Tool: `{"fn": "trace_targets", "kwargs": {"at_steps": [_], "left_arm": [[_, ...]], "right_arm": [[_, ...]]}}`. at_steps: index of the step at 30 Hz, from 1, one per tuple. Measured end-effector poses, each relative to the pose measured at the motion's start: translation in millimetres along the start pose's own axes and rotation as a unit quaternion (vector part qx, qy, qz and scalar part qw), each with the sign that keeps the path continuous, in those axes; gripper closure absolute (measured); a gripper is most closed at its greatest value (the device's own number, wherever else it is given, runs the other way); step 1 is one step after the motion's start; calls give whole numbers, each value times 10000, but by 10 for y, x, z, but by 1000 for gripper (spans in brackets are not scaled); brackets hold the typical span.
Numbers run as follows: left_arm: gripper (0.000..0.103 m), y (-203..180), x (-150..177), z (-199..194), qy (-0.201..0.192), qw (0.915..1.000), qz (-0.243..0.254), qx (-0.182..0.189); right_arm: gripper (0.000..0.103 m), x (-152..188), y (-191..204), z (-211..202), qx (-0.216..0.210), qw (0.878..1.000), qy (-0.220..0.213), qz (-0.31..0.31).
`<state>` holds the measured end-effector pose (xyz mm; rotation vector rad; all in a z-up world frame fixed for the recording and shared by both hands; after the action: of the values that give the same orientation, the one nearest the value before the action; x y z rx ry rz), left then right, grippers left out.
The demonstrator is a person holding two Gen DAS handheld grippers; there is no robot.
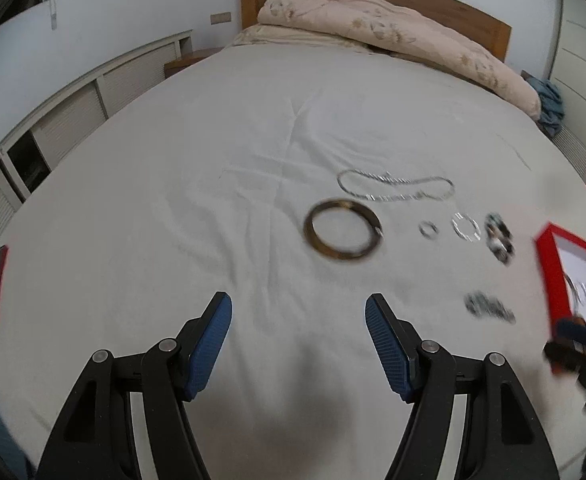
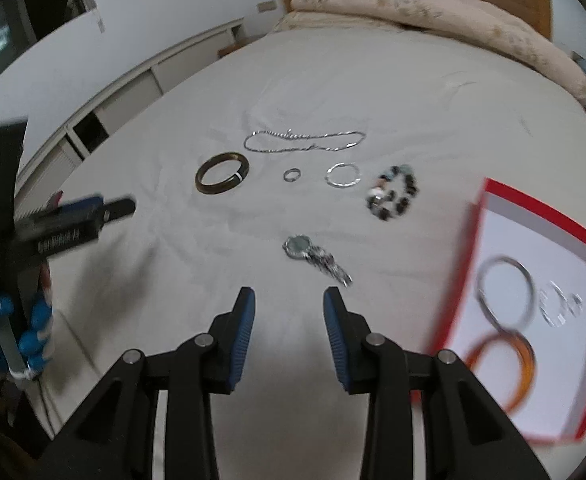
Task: Organize jewelry
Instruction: 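Grasp the brown bangle with the left tool while the right tool grasps the silver watch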
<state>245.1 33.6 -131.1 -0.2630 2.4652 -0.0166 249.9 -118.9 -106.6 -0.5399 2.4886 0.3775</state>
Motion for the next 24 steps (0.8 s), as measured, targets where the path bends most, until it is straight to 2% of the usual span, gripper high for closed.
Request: {"fn": "trace_targets", "kwargs": {"at_steps": [4,8,12,15,18,21,23,24], "left_arm": [[35,-10,-259,371,23,10000,-31,-7],[35,-30,-371,676,86,9999,79,-63],[35,-14,-375,886,206,9997,98,-38],[42,-8,-286,1038,376,9992,111,26],[43,-30,-256,1050,316,9993,190,33],[60,-93,-274,1055,294,9989,324,138],[89,-168,-286,1046,284,9982,487,213],[92,-197,-288,1033,273,9978,560,208]], "right_arm": [[69,-118,-23,368,-6,9996,169,-207],[69,-178,-80,639,33,9989,286,-362],[69,-201,-100,808,-23,9981,318,-525],[69,-192,-97,885,-116,9975,343,-600],[67,-187,-70,938,-114,9970,322,-692],[70,-179,-68,960,-30,9967,259,-774],[78,-199,-74,965,-9,9969,203,-762],[81,-202,-84,953,-9,9973,178,-718]]}}
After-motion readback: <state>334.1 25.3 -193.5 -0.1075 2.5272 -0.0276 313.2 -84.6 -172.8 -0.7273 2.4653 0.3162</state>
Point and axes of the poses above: each gripper's, at about its wrist camera, not at the fingertips, and z roughly the way its jaws point, y to its left, x to its underside, the point moved 8 cm from there along z, roughly the way its jaws point, and after that the axes turned 6 degrees about -z, right-handed, at the moved point
